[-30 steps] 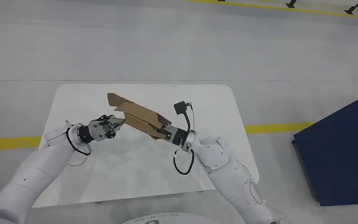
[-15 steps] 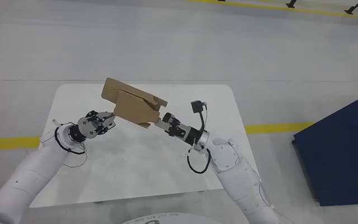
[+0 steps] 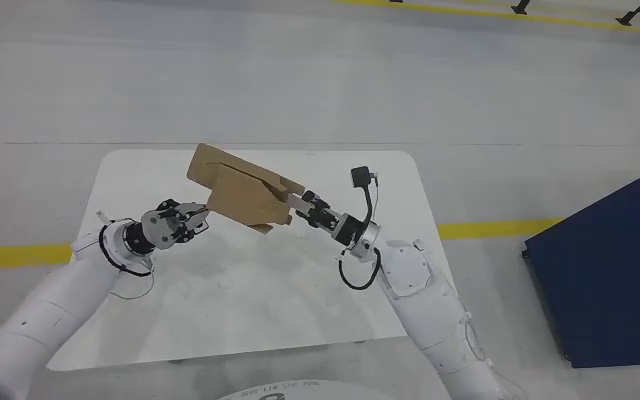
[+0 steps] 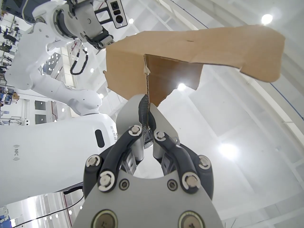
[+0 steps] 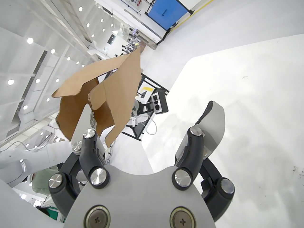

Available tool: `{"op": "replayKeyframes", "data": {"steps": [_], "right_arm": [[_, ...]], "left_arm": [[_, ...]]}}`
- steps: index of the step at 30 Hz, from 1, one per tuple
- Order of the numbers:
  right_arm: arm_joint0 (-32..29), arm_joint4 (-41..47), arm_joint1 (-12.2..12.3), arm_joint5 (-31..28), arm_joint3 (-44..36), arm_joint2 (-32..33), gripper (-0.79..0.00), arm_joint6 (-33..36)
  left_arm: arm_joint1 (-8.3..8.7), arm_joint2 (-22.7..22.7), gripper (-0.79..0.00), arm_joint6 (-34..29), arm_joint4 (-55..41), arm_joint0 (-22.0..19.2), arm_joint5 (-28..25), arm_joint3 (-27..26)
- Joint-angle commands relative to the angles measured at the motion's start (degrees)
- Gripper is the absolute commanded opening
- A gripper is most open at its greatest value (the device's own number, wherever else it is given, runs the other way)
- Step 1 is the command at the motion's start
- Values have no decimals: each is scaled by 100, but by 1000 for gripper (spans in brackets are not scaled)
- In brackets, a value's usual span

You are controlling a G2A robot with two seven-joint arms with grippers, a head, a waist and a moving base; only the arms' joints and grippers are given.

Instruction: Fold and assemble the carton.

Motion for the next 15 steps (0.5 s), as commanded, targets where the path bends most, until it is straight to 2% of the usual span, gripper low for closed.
{"op": "replayKeyframes", "data": {"steps": [1,10,15], "right_arm": [[25,-67,-5,34,-2,-67,-55,-20],[69,-159,4,-97,6,-186,-58,64],[-108,374,55,-497,107,238,-55,96]], "left_arm": [[1,63,-785,-16,-17,-17,-16,-18],[43,366,-785,-44,-269,-103,-44,-62],[85,450,-785,-107,-447,-170,-106,44]]}}
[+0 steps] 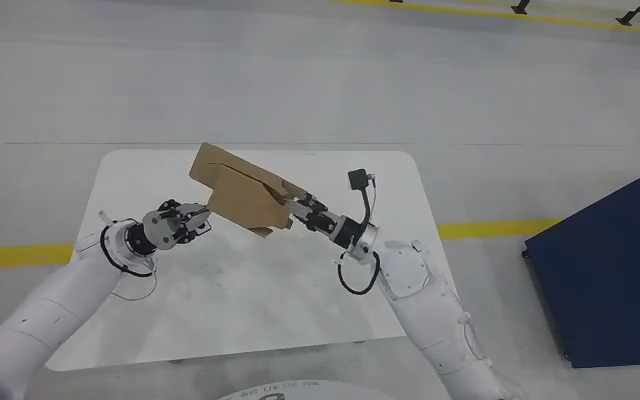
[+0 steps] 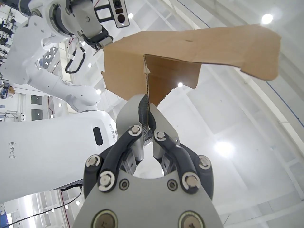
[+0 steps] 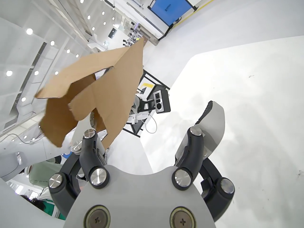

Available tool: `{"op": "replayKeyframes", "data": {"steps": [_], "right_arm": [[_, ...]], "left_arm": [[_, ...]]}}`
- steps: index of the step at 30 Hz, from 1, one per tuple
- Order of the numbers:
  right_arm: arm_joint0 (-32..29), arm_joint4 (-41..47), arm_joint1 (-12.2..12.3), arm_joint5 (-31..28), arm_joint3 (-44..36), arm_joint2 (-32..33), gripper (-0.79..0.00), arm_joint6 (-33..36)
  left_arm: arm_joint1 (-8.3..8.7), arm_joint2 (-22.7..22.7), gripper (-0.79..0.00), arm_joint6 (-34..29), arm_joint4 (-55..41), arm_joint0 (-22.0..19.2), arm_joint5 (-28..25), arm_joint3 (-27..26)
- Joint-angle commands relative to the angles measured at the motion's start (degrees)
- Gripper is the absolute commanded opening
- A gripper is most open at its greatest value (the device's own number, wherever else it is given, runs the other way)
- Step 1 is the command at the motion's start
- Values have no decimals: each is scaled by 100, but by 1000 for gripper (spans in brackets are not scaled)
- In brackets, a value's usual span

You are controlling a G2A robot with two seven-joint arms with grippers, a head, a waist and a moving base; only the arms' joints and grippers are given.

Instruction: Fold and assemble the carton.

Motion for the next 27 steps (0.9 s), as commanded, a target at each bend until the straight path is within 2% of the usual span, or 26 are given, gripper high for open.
{"op": "replayKeyframes", "data": {"steps": [1,6,10,15,27], "right_arm": [[-69,258,22,-120,29,175,-58,95],[-200,301,57,-59,65,484,-52,-35],[-119,133,55,217,17,388,-86,-41],[-3,-442,28,654,-39,129,-86,-336],[53,-688,29,574,-95,-137,-95,-157]], "left_arm": [[11,40,-785,-18,-26,-16,-18,10],[52,136,-785,-98,-100,-55,-98,-21],[54,224,-785,-110,23,-88,-110,-17],[35,283,-785,-130,42,-109,-131,-6],[3,360,-785,-134,148,-135,-135,4]]}}
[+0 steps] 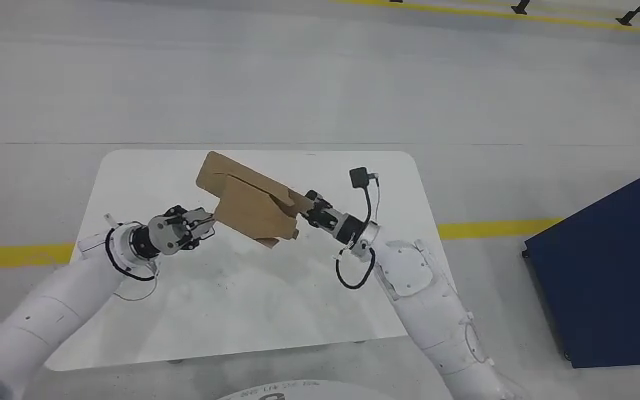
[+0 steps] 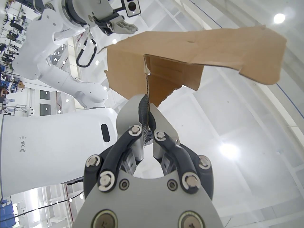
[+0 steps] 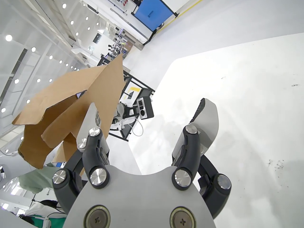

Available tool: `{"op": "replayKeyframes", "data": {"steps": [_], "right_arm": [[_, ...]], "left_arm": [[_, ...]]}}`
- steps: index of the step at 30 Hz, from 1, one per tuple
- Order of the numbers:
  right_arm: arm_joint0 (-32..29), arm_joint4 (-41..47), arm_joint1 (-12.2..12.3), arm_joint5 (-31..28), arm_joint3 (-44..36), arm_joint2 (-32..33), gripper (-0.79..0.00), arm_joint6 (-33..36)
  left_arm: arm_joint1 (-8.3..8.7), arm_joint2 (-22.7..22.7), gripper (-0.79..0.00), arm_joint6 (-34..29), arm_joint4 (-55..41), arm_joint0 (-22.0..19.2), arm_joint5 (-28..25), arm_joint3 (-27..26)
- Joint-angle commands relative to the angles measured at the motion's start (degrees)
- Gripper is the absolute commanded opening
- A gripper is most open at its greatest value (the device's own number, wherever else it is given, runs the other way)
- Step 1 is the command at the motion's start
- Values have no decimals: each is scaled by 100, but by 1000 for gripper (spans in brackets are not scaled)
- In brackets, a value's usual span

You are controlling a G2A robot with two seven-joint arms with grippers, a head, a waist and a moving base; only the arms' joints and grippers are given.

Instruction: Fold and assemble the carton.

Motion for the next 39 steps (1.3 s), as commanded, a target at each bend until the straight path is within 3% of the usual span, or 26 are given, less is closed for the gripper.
{"op": "replayKeyframes", "data": {"steps": [1,18,39], "right_arm": [[-2,-16,3,-25,-3,-18,-105,23],[-183,286,83,-537,-44,173,-108,481],[85,63,78,-230,16,-208,-105,477]], "left_arm": [[-9,7,-785,4,-1,-4,4,19],[-47,51,-785,49,-70,-35,49,99],[-231,207,-785,259,277,-116,258,253]]}}
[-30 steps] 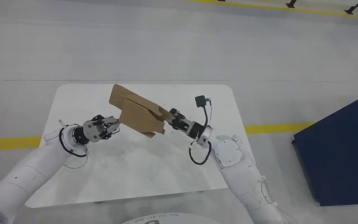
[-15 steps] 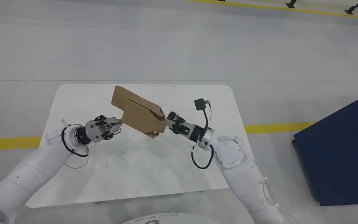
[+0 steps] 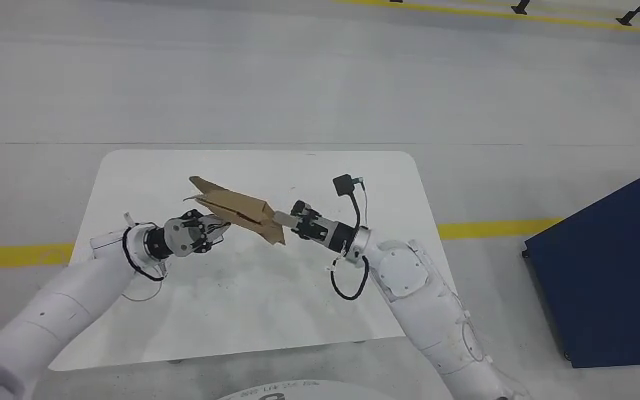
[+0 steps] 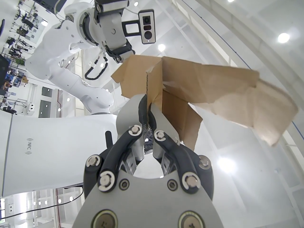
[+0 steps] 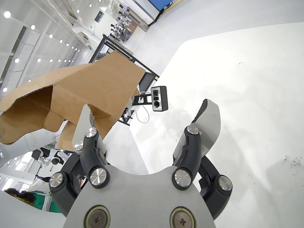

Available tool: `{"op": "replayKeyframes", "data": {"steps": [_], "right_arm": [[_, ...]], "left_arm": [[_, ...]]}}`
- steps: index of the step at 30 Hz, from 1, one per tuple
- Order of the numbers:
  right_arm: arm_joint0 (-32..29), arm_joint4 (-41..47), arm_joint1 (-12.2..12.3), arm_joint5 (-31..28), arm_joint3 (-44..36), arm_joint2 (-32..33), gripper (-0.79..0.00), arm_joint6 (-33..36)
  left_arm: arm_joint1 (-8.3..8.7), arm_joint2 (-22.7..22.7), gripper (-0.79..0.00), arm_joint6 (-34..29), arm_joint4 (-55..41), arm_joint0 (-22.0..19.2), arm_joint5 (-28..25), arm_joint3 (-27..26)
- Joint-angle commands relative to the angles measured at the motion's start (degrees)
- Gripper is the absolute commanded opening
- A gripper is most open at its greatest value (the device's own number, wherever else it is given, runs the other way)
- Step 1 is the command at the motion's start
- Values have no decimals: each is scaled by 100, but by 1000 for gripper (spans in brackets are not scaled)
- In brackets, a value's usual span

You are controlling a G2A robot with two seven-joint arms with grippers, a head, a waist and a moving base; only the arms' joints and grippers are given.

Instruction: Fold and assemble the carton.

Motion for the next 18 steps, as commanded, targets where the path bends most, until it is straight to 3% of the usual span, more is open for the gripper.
{"op": "replayKeyframes", "data": {"steps": [1,18], "right_arm": [[-11,83,8,-58,15,33,-108,43],[117,208,35,115,110,60,-86,80]], "left_arm": [[-6,5,-785,19,23,-10,19,35],[22,259,-785,58,751,-84,58,123]]}}
